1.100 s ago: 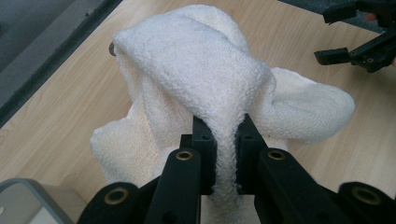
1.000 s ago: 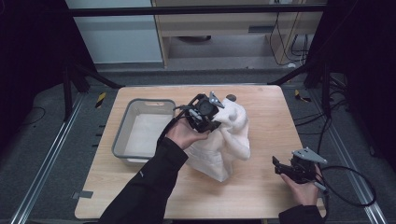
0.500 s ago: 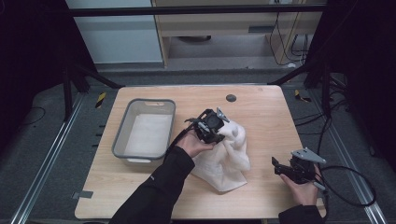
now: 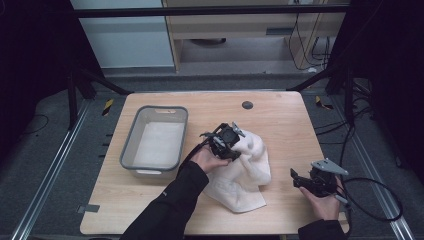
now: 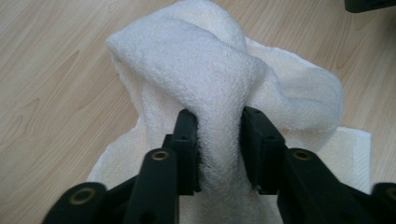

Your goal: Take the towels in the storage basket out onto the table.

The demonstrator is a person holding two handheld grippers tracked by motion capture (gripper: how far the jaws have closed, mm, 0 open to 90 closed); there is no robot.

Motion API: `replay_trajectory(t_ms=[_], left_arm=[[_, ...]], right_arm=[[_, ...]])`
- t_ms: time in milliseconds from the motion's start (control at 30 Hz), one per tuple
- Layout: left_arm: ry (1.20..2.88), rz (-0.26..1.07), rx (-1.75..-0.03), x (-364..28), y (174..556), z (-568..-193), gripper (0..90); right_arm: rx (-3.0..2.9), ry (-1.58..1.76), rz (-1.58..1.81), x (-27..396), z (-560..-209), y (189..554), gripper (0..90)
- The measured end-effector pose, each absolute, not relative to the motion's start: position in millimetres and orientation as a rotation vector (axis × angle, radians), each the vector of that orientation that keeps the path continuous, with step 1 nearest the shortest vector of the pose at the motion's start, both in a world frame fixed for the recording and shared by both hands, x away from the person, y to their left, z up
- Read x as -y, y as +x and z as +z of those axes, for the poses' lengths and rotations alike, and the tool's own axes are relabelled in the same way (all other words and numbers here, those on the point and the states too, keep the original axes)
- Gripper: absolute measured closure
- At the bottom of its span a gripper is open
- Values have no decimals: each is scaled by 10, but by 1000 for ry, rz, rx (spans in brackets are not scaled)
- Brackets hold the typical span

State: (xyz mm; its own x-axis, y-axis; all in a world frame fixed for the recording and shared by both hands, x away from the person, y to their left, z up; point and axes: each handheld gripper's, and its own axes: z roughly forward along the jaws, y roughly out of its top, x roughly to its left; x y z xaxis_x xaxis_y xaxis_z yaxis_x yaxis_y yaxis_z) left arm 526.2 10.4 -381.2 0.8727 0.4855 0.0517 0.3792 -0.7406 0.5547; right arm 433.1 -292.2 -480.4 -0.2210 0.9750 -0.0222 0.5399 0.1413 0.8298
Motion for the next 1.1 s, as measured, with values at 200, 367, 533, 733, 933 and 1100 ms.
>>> replay_trajectory(t_ms=[200,367,533,733,933,1100], left_arm=[[2480,312,-641,-153,5253,-3793,485],[2454,324,-656,-245,5228,-3734,360],[2423,344,-653,-356,5162,-3635,276],[2360,352,-655,-552,5055,-3528,248],[2281,374,-698,-822,4974,-3533,241],[2223,376,-741,-1092,4923,-3548,245]], right_arm=[[-1842,1451,960,2917,-4806,4330,172],[-1840,1452,965,2913,-4803,4330,170],[-1842,1454,971,2913,-4805,4332,168],[-1843,1454,980,2910,-4805,4334,165],[-1850,1460,988,2896,-4799,4337,161],[-1853,1459,993,2888,-4800,4341,158]])
